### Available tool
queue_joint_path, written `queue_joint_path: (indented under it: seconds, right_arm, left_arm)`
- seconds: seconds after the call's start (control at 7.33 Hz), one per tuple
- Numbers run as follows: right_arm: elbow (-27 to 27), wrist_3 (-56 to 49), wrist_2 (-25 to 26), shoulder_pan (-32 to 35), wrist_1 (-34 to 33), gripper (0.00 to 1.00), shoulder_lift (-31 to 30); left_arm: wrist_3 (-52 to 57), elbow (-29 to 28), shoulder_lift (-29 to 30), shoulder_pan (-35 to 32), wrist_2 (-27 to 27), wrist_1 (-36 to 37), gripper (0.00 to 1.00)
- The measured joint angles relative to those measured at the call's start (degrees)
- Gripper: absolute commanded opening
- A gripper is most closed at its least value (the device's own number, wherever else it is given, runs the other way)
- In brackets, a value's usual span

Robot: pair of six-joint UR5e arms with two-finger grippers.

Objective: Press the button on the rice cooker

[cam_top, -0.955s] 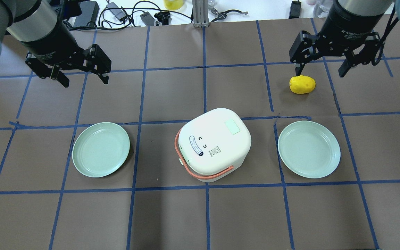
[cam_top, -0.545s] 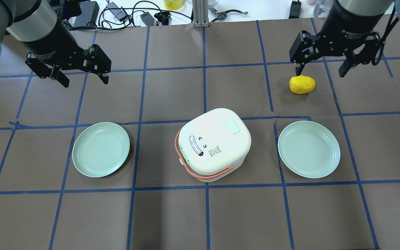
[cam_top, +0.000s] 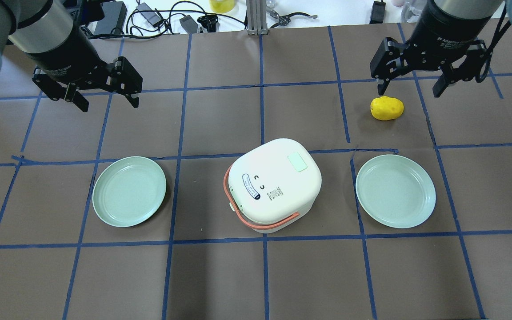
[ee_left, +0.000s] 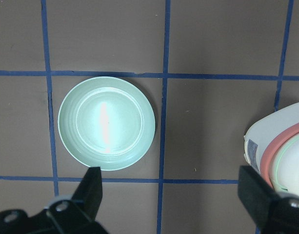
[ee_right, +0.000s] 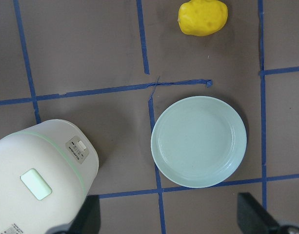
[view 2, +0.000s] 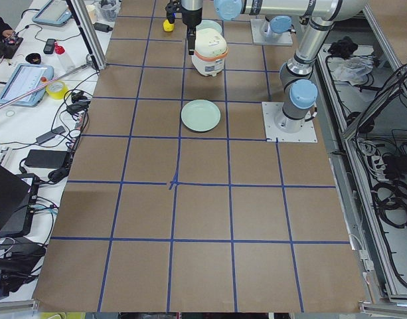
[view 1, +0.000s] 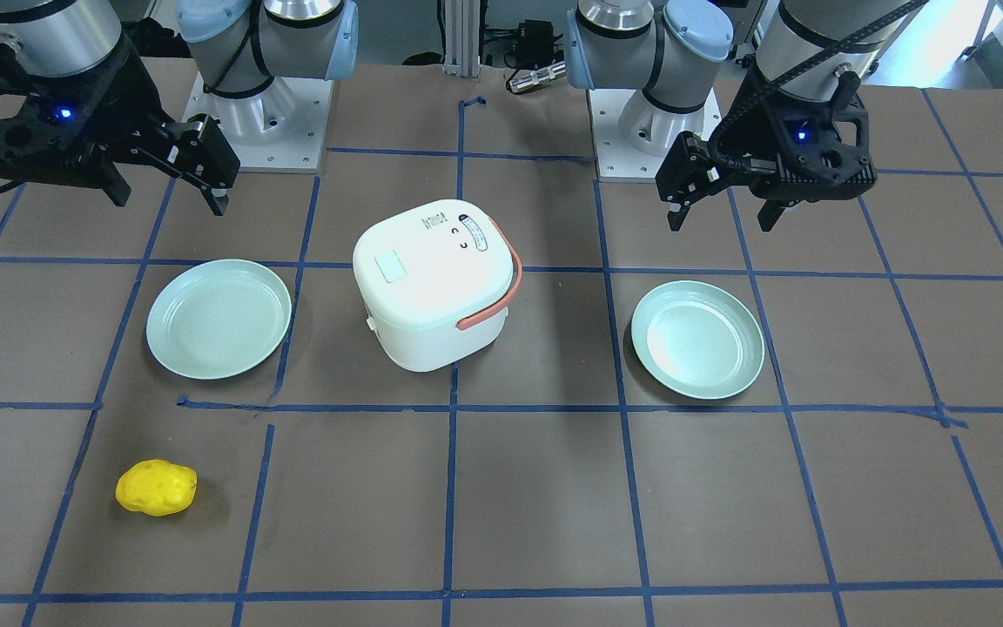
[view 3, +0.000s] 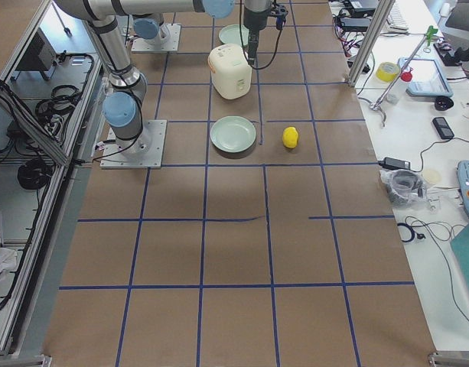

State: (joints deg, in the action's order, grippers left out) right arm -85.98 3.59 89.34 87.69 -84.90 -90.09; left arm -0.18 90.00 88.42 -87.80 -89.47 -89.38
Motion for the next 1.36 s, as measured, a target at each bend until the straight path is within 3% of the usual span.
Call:
queue_joint_path:
  seconds: [1.09, 1.23, 1.36]
  right_arm:
    - [-0.3, 1.1, 0.8, 0.2, -0.2, 1.00, 0.4]
    - [-0.5, 1.1, 0.8, 0.2, -0.3, 0.96, 0.5]
    - [-0.7, 1.2, 0.7, 0.2, -0.4, 0.67, 0.6]
  left_arm:
    - [0.0, 0.0, 0.0, 0.0, 0.0, 0.0, 1.00]
    - [0.0, 0.0, 0.0, 0.0, 0.0, 0.0, 1.00]
    - [0.0, 0.0, 0.0, 0.0, 0.0, 0.0, 1.00]
